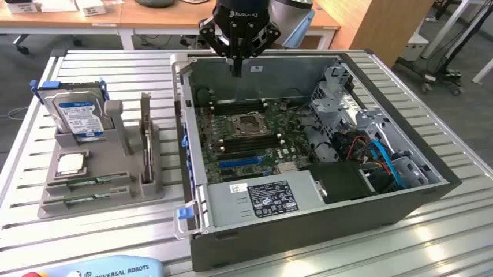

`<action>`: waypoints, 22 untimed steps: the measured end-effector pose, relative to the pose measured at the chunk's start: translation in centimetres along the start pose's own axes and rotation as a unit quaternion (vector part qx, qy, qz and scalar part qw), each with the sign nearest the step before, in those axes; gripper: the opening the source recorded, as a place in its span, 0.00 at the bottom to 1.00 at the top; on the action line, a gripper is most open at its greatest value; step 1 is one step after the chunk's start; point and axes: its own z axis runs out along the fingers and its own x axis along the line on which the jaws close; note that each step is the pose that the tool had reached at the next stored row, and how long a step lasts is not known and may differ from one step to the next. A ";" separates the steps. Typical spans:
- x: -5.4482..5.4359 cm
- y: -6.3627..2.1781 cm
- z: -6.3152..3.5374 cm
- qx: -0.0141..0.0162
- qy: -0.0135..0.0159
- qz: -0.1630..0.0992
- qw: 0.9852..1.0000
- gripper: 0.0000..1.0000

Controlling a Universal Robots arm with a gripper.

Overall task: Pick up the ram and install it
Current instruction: 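Reach for the ram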

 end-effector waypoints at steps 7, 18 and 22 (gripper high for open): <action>0.0 0.00 0.00 0.000 0.000 0.000 1.000 0.10; 0.7 -0.05 -0.02 0.000 0.000 0.000 1.000 0.10; 0.7 -0.05 -0.02 0.000 0.000 0.000 1.000 0.10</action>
